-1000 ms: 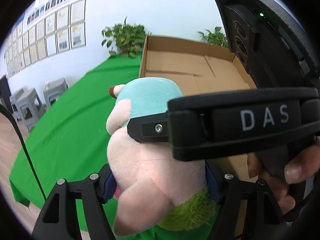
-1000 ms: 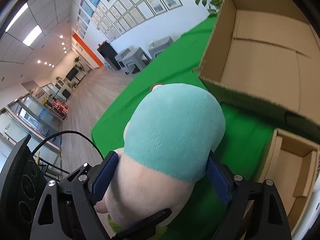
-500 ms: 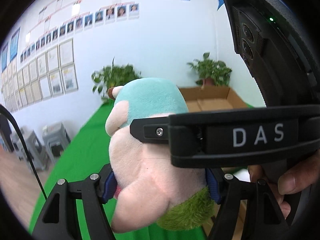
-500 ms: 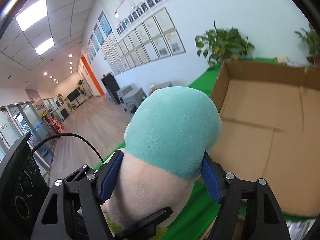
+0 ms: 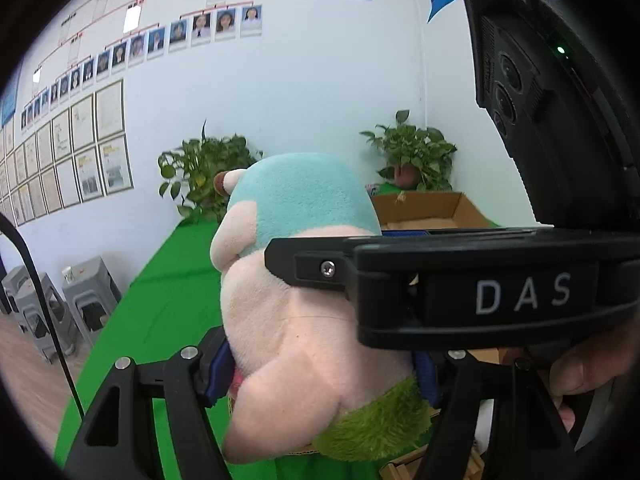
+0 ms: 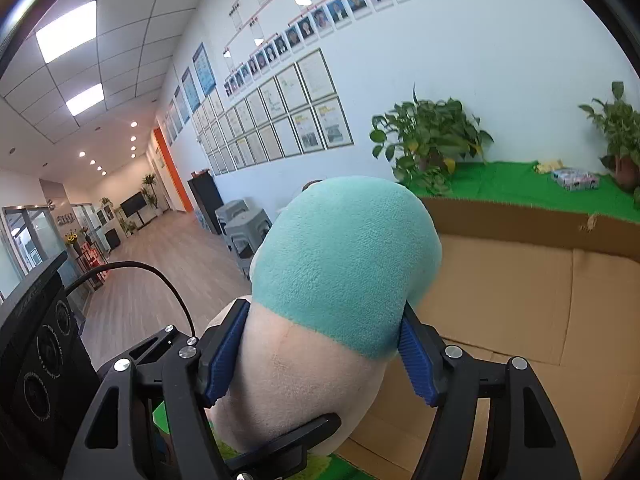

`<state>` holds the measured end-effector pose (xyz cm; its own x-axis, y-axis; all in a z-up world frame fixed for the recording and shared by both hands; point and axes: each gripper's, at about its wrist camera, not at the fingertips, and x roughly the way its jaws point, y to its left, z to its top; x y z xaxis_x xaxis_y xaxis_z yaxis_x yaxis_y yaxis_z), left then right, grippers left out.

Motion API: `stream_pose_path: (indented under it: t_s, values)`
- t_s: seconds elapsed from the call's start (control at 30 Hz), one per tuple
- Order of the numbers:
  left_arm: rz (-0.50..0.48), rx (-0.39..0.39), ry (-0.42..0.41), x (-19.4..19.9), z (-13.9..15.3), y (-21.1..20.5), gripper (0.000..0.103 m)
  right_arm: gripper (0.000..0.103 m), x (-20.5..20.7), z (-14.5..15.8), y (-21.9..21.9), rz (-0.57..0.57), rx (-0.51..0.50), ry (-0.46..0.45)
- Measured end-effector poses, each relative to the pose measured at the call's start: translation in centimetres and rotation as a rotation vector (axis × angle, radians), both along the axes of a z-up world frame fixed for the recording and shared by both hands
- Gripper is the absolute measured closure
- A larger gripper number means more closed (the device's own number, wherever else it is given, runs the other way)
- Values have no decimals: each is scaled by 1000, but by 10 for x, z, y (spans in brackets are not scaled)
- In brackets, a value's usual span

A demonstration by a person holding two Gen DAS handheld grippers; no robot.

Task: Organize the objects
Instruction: 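Carry the plush pig with the left gripper over the large cardboard box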

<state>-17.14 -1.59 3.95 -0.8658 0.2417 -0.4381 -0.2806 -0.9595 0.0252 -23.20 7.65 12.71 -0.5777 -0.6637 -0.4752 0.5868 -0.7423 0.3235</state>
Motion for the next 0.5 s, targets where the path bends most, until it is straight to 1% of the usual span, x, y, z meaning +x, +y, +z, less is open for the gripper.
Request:
stream_pose_path:
  t_s: [0.07,0.13,0.3,0.4,0.5]
  values:
    - [8,2,-34,1,-12,3,32,35,-15,-27,-4,7,2,-36]
    - [20,1,-71,-2,-27,3,32,35,-28,-45,-6,20,5,-70]
    - [42,2,-136,-15,-43,-1,32,35,-54,-103,-21,43,5,-141]
    - [47,10,-169,-23,-51,-4,32,36,-60,-134,-29,40,21,-169]
    - [64,9,-193,-25,-59,-2,31,36,-76,-152,-39,44,29,-191]
